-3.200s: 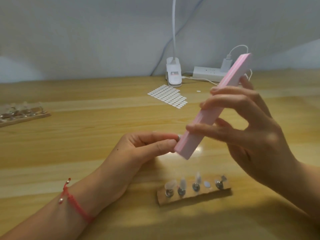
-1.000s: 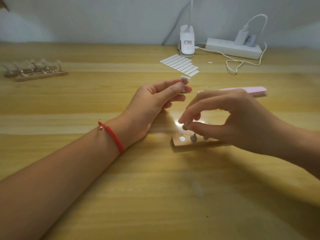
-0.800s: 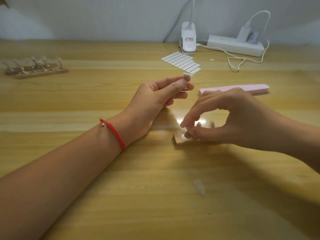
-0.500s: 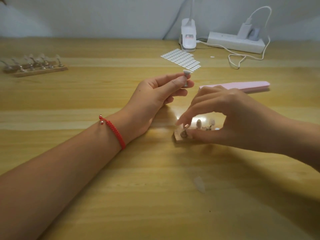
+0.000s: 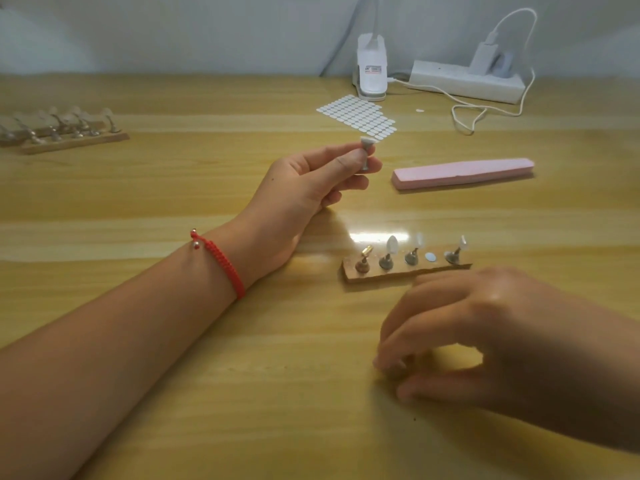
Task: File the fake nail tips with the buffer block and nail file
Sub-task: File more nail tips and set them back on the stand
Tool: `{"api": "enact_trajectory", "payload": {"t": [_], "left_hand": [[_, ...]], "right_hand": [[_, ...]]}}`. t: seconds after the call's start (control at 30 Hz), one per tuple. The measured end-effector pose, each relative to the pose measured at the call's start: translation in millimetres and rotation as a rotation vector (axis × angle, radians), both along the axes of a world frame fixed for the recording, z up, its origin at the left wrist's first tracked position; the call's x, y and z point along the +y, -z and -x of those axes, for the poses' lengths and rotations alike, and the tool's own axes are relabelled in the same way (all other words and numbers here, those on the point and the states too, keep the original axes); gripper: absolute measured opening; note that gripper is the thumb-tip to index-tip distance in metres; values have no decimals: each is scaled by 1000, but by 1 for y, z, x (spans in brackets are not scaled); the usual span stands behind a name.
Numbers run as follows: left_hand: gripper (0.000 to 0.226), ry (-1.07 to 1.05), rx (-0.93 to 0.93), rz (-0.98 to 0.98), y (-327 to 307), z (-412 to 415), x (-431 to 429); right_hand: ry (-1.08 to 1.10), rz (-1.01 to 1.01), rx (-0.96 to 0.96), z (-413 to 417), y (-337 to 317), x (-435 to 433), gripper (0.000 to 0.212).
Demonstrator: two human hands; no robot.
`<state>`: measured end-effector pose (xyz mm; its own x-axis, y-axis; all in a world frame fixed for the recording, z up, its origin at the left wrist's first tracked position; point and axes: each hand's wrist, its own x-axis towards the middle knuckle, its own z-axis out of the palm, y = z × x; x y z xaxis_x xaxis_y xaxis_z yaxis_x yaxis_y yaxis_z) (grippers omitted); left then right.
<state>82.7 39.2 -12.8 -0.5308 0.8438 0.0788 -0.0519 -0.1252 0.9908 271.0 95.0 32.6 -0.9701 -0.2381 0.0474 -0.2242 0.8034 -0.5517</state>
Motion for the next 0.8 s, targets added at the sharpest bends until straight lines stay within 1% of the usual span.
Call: {"api": "enact_trajectory", "payload": {"t": [0.03,0.07,0.1,0.17,0.2,0.33,0.43,0.53,0.6,0.7,0.8], "left_hand": [[13,1,2,1,0,0,0],[13,0,4,1,0,0,0],[13,1,6,1,0,0,0],[12,3,8,0,0,1,0],[13,4,8,-2,1,1,0],[13,1,10,-5,2,1,1],[14,8,8,-9,2,1,1],[15,14,11,-7,2,2,0],[15,18,10,-9,2,2,0],[15,14,5,-13,2,2,0],[14,10,13,-13,2,2,1]], "right_hand": [[37,-115,26,-11,6,8,12],[131,-163,48,-10,5,4,10],[143,-165,32,-11,4,8,8],[115,-178,69,-14,11,3,6],[110,-144,90,-12,12,2,6],[254,-41,254,-5,2,22,8],[369,-110,365,6,2,31,7],[416,-267,446,17,4,36,7],[416,-318,458,21,4,34,9],[434,-291,423,23,5,34,19],[440,-271,414,24,7,30,12]]}}
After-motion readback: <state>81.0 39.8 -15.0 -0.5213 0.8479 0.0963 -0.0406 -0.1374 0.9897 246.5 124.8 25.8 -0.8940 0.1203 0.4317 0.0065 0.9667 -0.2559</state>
